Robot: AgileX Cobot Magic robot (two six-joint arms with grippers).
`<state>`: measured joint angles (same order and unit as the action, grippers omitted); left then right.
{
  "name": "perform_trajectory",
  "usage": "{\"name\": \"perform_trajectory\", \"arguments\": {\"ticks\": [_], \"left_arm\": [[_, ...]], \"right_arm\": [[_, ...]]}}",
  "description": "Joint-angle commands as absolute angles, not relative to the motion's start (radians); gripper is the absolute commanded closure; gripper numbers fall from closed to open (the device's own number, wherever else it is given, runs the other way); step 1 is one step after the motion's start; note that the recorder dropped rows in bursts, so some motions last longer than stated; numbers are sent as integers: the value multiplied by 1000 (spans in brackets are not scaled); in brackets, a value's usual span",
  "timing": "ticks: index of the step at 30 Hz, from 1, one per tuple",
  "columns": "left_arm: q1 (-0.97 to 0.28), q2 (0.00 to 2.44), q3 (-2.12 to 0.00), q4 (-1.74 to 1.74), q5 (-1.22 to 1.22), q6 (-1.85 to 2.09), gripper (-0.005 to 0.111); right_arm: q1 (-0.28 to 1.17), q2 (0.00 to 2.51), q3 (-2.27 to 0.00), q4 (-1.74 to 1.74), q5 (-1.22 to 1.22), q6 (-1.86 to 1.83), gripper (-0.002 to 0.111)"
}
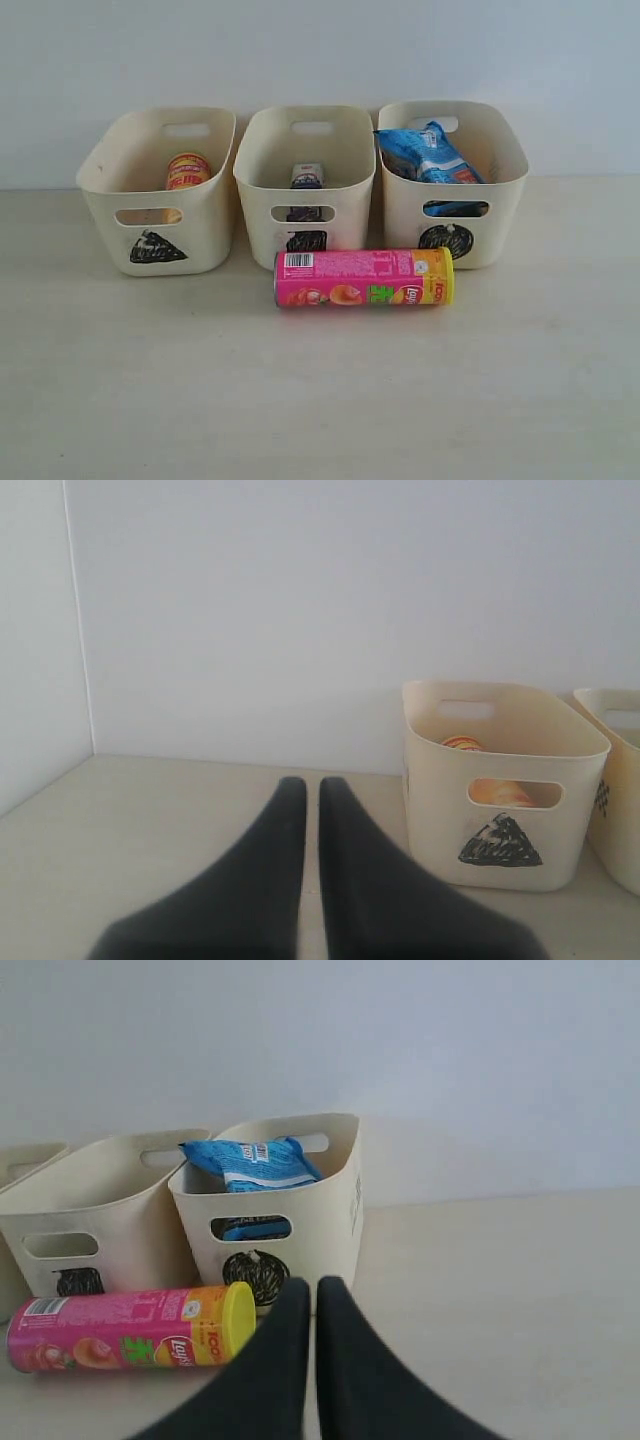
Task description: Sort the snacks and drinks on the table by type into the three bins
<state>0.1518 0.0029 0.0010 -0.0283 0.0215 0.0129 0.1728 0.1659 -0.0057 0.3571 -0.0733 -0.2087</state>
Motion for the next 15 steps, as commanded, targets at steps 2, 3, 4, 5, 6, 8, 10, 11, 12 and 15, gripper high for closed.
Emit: {"name": "perform_trajectory", "arguments": {"ticks": [2, 3, 4, 5, 6, 8, 10, 11, 12, 15], "left_arm": [[157, 0, 0, -38, 18, 9, 102], [157, 0, 0, -38, 18, 9, 102], [157, 0, 0, -38, 18, 9, 102], [157, 0, 0, -38, 18, 9, 102], [157, 0, 0, -38, 18, 9, 102], [157, 0, 0, -38, 18, 9, 102], [157, 0, 0, -38, 18, 9, 102], [157, 0, 0, -38, 18, 9, 102], [157, 0, 0, -38, 18, 9, 102], [157, 0, 0, -38, 18, 9, 102]], "right_arm": [[170, 161, 0, 361, -78, -211, 108], [170, 161, 0, 361, -78, -211, 108], [170, 161, 0, 361, -78, -211, 108], [170, 161, 0, 361, -78, -211, 108], [170, 161, 0, 361, -80, -211, 108], [170, 161, 0, 361, -86, -218, 108], [170, 161, 0, 361, -86, -267, 108], [170, 161, 0, 361, -88, -307, 108], [170, 161, 0, 361, -86, -323, 108], [170, 161, 0, 361, -93, -349, 108]]}}
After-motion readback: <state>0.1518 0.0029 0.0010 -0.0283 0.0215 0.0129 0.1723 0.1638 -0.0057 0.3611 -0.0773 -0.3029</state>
